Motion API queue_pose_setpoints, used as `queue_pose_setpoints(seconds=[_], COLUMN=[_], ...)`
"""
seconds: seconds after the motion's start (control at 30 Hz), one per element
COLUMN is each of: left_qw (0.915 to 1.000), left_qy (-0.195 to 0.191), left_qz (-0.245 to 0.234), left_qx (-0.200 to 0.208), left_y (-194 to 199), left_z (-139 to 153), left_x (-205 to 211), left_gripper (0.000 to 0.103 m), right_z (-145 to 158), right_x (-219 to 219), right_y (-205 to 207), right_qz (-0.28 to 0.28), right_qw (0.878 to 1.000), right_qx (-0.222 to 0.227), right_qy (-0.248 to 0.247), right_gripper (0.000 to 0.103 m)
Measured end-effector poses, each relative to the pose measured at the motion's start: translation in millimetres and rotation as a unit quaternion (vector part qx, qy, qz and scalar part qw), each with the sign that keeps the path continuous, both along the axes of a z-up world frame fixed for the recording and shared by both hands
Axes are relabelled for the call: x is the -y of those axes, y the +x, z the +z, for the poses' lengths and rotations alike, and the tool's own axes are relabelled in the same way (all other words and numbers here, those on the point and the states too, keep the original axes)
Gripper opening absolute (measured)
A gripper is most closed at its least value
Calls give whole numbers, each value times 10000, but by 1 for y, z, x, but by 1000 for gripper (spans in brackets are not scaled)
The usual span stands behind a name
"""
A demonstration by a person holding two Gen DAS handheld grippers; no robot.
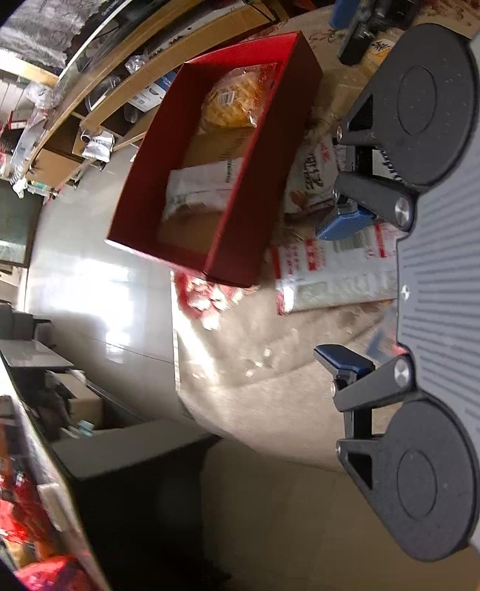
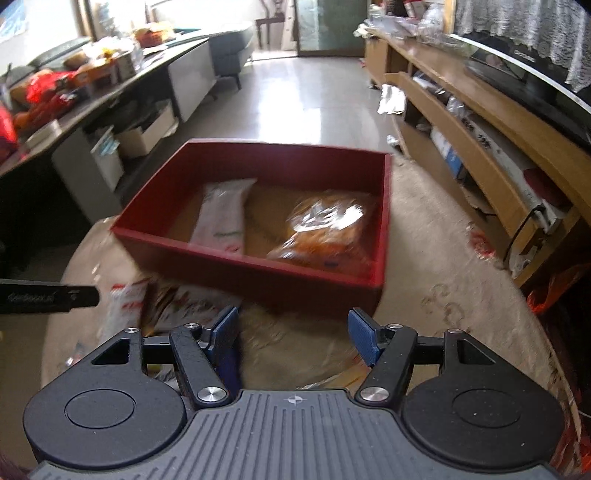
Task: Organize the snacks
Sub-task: 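Move both open grippers back to the snack pile, then grasp the red-and-white spicy strip packet with the left gripper while the right gripper grasps the red candy bag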
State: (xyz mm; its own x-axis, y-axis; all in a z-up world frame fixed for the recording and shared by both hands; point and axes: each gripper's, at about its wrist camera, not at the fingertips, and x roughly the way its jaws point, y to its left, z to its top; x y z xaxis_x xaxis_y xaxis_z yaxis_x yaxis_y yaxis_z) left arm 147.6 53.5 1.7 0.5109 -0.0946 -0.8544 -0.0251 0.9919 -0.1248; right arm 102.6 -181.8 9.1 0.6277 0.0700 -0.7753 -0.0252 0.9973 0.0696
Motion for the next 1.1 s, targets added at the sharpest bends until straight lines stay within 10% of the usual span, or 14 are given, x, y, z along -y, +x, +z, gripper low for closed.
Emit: queue_pose_setpoints(seconds=[0.73, 1.1], left_qw=[9992, 9991], left_qy=[-368, -246], left_qz=[37, 89], left_qx=[-138, -348], left_y=[-10, 1], left_z=[-3, -19], left_x=[-7, 0], left_gripper=[67, 67], right_z=[-51, -78], right_x=[-104, -114], right_y=[-40, -34], right_qz=[685, 750], right_qw=[9924, 9915], right_qx=[-974, -1033], right_qy=[301, 238], right_gripper=[74, 103])
